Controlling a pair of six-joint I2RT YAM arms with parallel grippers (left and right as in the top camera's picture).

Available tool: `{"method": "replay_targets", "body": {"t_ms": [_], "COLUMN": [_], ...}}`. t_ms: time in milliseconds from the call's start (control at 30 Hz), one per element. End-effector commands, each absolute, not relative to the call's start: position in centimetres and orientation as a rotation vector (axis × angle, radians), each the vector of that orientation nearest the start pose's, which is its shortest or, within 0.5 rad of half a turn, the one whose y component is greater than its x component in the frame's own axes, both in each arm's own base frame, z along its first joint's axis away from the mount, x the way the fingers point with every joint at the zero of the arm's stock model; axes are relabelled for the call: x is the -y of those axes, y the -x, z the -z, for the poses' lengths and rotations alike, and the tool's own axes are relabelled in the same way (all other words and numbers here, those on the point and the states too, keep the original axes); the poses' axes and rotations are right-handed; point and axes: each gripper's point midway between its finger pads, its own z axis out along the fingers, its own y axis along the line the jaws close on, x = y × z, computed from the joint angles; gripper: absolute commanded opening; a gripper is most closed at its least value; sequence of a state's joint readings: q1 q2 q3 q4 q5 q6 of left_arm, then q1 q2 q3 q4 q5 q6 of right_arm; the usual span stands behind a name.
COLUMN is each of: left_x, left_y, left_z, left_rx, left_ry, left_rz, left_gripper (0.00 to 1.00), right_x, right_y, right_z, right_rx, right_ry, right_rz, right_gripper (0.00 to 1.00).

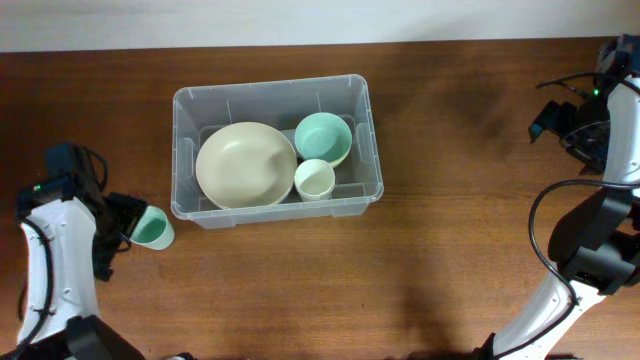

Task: Pack container
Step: 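Move the left gripper to the mint-green cup and grasp it, then carry the mint-green cup into the stacked cups and release it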

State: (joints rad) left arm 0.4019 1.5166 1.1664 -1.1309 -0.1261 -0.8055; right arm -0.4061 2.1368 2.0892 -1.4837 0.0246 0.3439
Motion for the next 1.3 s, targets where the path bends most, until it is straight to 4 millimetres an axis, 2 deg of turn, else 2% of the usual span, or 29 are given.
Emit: {"method": "replay_targets", "body": {"t_ms": [0, 367, 400, 433, 467, 533, 567, 600, 700, 767, 800, 933, 1000, 1033, 1067, 1133, 1200, 1233, 1267], "left_x": [-12.1, -12.1, -12.1, -12.1, -12.0, -11.8, -11.8, -12.1, -13.6, -14.8, -15.5, -17.2, -17.9, -17.7, -17.4, -15.2, -10.6, -8.8, -5.6], "left_y": [-24.4, -24.9, -24.9, -24.8, -24.9, -25.3, -25.9, -26.4, -27.0, -27.7, -28.2, -30.4, -32.2, -34.1, -34.6, -37.2, -39.6, -40.2, -41.0], "left_z": [-8.1, -4.1, -3.8, -3.7, -3.6, -3.6, -3.6, -3.7, -4.5, -5.5, -6.2, -10.5, -14.1, -17.7, -18.8, -23.6, -28.3, -29.6, -31.3], "left_rx": [-2.510, -2.579, -2.589, -2.592, -2.593, -2.587, -2.569, -2.546, -2.485, -2.453, -2.438, -2.374, -2.338, -2.323, -2.325, -2.333, -2.358, -2.368, -2.384], "left_ry": [1.770, 1.813, 1.819, 1.822, 1.822, 1.821, 1.820, 1.819, 1.834, 1.819, 1.802, 1.749, 1.679, 1.571, 1.532, 1.322, 1.025, 0.921, 0.755], "left_rz": [-0.098, -0.111, -0.115, -0.116, -0.107, -0.073, -0.028, -0.007, -0.009, -0.006, -0.003, 0.010, 0.032, 0.097, 0.121, 0.241, 0.372, 0.410, 0.453], "left_gripper": [0.99, 0.98, 0.83, 0.77, 0.54, 0.31, 0.15, 0.11, 0.11, 0.05, 0.01, 0.01, 0.01, 0.01, 0.01, 0.01, 0.01, 0.01, 0.01], "right_x": [16.9, 16.9, 16.9, 16.9, 16.9, 16.9, 16.9, 16.9, 16.9, 16.9, 16.9, 16.9, 16.9, 16.9, 16.9, 16.9, 16.9, 16.9, 16.9], "right_y": [-38.2, -38.2, -38.2, -38.2, -38.2, -38.2, -38.2, -38.2, -38.2, -38.2, -38.2, -38.2, -38.2, -38.2, -38.2, -38.2, -38.2, -38.2, -38.2], "right_z": [-13.9, -13.9, -13.9, -13.9, -13.9, -13.9, -13.9, -13.9, -13.9, -13.9, -13.9, -13.9, -13.9, -13.9, -13.9, -13.9, -13.9, -13.9, -13.9], "right_rx": [-2.879, -2.879, -2.879, -2.880, -2.880, -2.879, -2.879, -2.880, -2.879, -2.879, -2.880, -2.879, -2.880, -2.880, -2.879, -2.880, -2.880, -2.879, -2.880], "right_ry": [-1.153, -1.153, -1.153, -1.154, -1.154, -1.153, -1.153, -1.154, -1.153, -1.153, -1.154, -1.153, -1.154, -1.154, -1.153, -1.154, -1.153, -1.153, -1.154], "right_rz": [0.044, 0.044, 0.044, 0.044, 0.044, 0.044, 0.044, 0.044, 0.044, 0.044, 0.044, 0.043, 0.044, 0.044, 0.044, 0.044, 0.044, 0.044, 0.044], "right_gripper": [0.99, 0.99, 0.99, 0.99, 0.99, 0.99, 0.99, 0.99, 0.99, 0.99, 0.99, 0.99, 0.99, 0.99, 0.99, 0.99, 0.99, 0.99, 0.99]}}
